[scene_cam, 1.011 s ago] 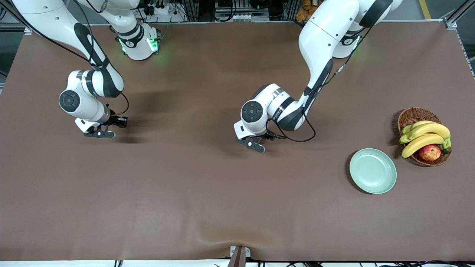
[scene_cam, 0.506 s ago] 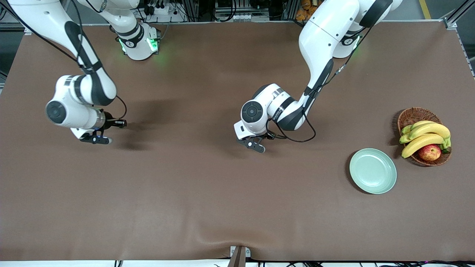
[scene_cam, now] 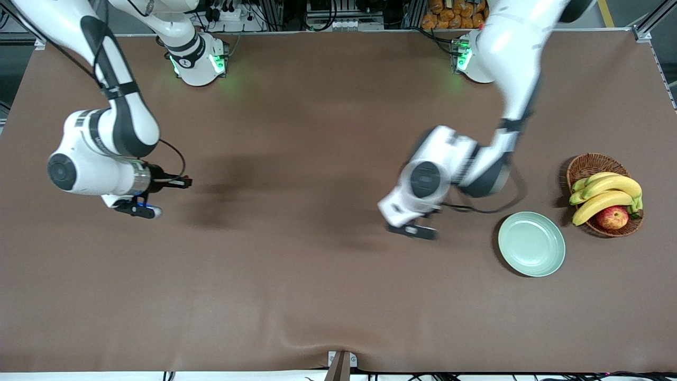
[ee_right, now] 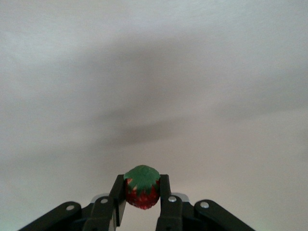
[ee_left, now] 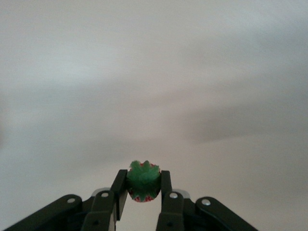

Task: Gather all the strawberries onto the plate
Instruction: 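Carry the strawberry to the plate while the right gripper carries another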

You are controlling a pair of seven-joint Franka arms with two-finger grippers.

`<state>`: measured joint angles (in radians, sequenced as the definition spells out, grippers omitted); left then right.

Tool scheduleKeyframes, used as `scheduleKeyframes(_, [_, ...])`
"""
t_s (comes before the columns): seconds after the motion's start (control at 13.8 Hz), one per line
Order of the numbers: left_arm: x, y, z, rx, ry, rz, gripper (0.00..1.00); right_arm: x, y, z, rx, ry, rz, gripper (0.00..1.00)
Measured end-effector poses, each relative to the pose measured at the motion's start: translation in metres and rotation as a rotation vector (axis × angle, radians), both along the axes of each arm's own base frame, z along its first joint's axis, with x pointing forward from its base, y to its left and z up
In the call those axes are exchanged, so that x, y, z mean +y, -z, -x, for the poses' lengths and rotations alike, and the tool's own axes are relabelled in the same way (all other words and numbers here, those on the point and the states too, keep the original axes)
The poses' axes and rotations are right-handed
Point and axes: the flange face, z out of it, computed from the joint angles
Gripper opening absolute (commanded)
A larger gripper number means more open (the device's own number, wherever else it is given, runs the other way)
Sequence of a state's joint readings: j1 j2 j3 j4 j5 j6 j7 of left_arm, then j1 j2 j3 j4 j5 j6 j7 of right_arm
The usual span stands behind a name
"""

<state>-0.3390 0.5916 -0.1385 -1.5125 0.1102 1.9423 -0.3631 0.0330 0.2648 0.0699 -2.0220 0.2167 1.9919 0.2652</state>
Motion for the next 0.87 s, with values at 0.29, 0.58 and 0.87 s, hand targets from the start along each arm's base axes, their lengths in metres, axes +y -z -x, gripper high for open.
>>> scheduleKeyframes(0.29, [0.153, -0.04, -0.024, -0.005, -0.14, 0.002, 0.0, 0.113, -0.027, 0.001, 0.004, 0.145, 0.028, 0.0])
scheduleKeyframes(0.58, [0.281, -0.03, -0.016, 0.021, -0.181, 0.017, 0.0, 0.208, -0.029, -0.002, 0.035, 0.299, 0.017, 0.0])
scheduleKeyframes(0.87, [0.388, 0.003, -0.011, -0.005, -0.178, 0.053, 0.0, 0.3, -0.002, -0.008, 0.003, 0.462, 0.016, 0.0])
